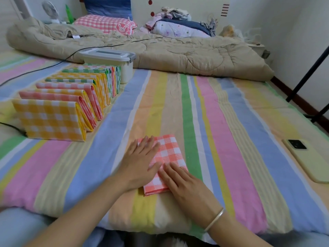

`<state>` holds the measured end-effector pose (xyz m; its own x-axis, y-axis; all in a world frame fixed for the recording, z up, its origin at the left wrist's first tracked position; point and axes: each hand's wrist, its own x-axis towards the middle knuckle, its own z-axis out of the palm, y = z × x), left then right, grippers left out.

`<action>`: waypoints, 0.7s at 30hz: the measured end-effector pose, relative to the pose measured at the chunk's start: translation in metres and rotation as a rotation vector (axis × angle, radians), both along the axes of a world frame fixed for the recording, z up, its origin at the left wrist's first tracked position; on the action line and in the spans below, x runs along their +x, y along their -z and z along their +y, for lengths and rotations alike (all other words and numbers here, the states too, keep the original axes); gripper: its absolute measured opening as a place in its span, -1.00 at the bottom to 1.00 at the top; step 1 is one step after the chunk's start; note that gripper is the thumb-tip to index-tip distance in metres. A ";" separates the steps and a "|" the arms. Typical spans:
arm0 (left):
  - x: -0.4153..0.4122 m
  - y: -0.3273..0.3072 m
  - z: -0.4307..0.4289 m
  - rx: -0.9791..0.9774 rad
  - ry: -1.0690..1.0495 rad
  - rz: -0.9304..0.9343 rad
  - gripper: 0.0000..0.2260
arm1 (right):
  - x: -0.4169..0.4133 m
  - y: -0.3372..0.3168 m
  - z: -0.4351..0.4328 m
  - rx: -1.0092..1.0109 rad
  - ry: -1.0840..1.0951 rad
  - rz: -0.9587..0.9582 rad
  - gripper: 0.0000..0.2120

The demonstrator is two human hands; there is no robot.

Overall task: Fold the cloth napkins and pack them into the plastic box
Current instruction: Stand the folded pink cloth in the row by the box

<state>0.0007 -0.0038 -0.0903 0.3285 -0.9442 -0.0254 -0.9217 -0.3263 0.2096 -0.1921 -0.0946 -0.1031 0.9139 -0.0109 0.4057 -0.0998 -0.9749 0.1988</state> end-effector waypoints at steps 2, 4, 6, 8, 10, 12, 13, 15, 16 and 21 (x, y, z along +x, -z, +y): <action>0.004 -0.003 0.001 0.032 0.034 0.081 -0.19 | -0.002 -0.003 -0.004 0.019 -0.023 0.027 -0.53; 0.008 -0.005 0.003 0.026 0.064 0.132 -0.21 | -0.004 -0.006 -0.005 0.064 -0.035 0.040 -0.53; 0.007 -0.002 0.008 -0.014 0.085 0.085 -0.26 | -0.006 -0.013 -0.006 0.126 -0.024 0.053 -0.54; 0.002 0.007 0.012 -0.076 0.087 -0.026 -0.32 | -0.011 -0.017 -0.006 0.233 -0.002 0.043 -0.53; -0.002 0.015 0.013 -0.119 0.089 -0.134 -0.38 | -0.015 -0.015 -0.007 0.480 0.057 -0.061 -0.47; -0.003 0.019 0.012 -0.125 0.085 -0.189 -0.40 | -0.020 -0.016 -0.006 0.697 0.256 -0.214 -0.49; -0.003 0.021 0.012 -0.124 0.084 -0.199 -0.40 | -0.021 -0.022 -0.004 0.748 0.396 -0.261 -0.60; -0.003 0.020 0.011 -0.130 0.076 -0.197 -0.39 | -0.019 -0.036 -0.002 0.841 0.625 -0.211 -0.81; -0.004 0.017 0.011 -0.125 0.073 -0.193 -0.37 | -0.015 -0.041 0.000 0.927 0.689 -0.136 -0.85; -0.016 0.013 0.009 -0.088 -0.081 -0.201 -0.27 | 0.019 -0.052 0.022 1.931 0.635 -0.434 -0.71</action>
<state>-0.0156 0.0050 -0.1035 0.3937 -0.9101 0.1295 -0.9193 -0.3897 0.0555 -0.1734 -0.0727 -0.0516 0.4832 -0.7938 -0.3693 -0.1786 0.3235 -0.9292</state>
